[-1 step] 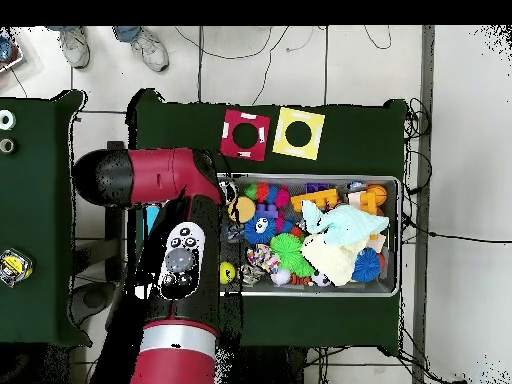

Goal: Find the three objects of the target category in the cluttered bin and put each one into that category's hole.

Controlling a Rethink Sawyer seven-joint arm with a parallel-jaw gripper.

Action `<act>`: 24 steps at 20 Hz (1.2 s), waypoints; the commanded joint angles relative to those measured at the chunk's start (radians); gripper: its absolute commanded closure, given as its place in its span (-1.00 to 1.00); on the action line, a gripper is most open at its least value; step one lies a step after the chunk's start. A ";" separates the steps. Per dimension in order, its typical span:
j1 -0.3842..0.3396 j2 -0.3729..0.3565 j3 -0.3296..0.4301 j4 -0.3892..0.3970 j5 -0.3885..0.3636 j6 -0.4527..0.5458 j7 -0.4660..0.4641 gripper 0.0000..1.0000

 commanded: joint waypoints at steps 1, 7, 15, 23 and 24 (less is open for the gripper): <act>0.004 -0.002 0.030 0.161 0.035 -0.031 0.174 1.00; 0.014 -0.026 0.024 0.169 0.046 0.002 0.165 1.00; 0.007 0.000 0.024 0.159 0.039 -0.037 0.151 1.00; -0.006 0.037 0.026 0.122 0.025 -0.061 0.133 1.00; -0.003 0.045 0.023 0.113 0.023 -0.061 0.138 1.00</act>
